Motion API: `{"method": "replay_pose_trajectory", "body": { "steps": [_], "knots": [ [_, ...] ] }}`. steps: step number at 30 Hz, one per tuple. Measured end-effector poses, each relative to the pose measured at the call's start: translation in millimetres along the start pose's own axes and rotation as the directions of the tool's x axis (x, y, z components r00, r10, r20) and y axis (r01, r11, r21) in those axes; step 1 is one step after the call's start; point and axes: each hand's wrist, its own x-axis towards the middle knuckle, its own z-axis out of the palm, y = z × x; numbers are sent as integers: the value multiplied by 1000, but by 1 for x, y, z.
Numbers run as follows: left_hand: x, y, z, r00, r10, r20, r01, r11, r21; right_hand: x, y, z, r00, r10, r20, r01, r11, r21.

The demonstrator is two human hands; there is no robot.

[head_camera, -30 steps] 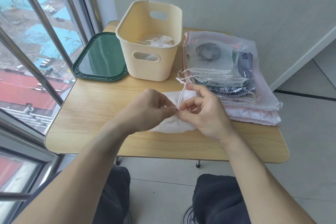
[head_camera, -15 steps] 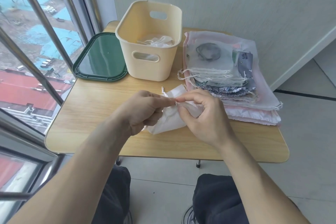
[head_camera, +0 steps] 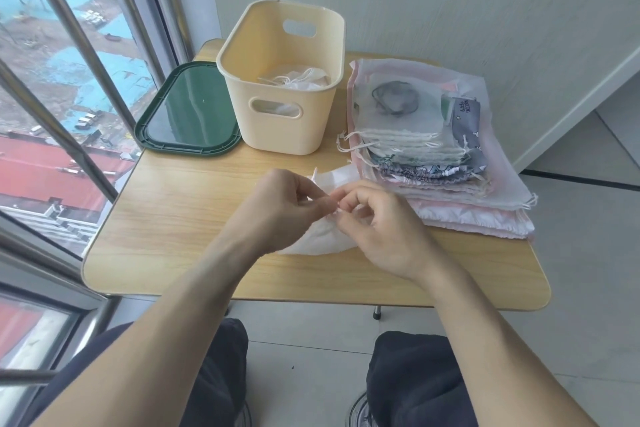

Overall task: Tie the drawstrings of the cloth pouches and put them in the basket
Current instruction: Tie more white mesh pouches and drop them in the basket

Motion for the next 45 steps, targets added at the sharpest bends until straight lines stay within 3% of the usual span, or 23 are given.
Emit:
{"method": "replay_pose_trajectory", "body": {
  "steps": [4, 8, 12, 20, 25, 29, 30, 32, 34, 35, 37, 40, 42, 45],
  "knots": [
    [3, -1, 0, 999, 18, -29, -14, 992, 128, 0, 1, -3, 986, 97, 138, -112, 988, 109],
    [6, -5, -3, 992, 32, -123, -4, 976, 218, 3, 2, -10, 989, 96, 115, -126, 946, 299],
    [5, -5, -6, 992, 39, -117, -11, 973, 229, 5, 0, -13, 980, 132, 146, -190, 828, 528],
    [5, -3, -7, 993, 24, -112, -2, 981, 194, 2, -6, -22, 968, 249, -18, -159, 671, 725],
    [3, -1, -9, 996, 8, -94, 9, 984, 177, 4, -4, -33, 888, 453, -79, -210, 552, 807],
    [3, 0, -7, 995, 10, -97, 6, 985, 171, 8, 1, -41, 785, 588, -193, -85, 410, 908],
    [4, 0, -6, 994, 13, -110, 6, 984, 177, 8, 1, -41, 769, 582, -264, -23, 437, 899],
    [4, -1, -5, 991, 22, -129, 4, 980, 198, 4, 0, -39, 759, 447, -474, 76, 662, 746],
    [3, -2, -4, 991, 44, -127, -17, 979, 202, -3, -3, -31, 808, 127, -575, 146, 903, 404],
    [2, -1, -4, 990, 60, -125, -34, 979, 201, -5, -4, -25, 858, -32, -513, 180, 954, 242],
    [1, 0, -5, 990, 81, -116, -56, 977, 203, -7, 0, -13, 935, -197, -296, 214, 977, 24],
    [1, 0, -5, 994, 77, -81, -59, 976, 208, -3, 4, 4, 962, -272, -40, 262, 952, -161],
    [1, -2, -6, 993, 82, -81, -63, 974, 216, 0, 6, 9, 968, -252, 0, 247, 948, -199],
    [1, -3, -8, 994, 74, -82, -53, 971, 234, 3, 9, 5, 968, -243, -57, 223, 945, -240]
  ]
}}
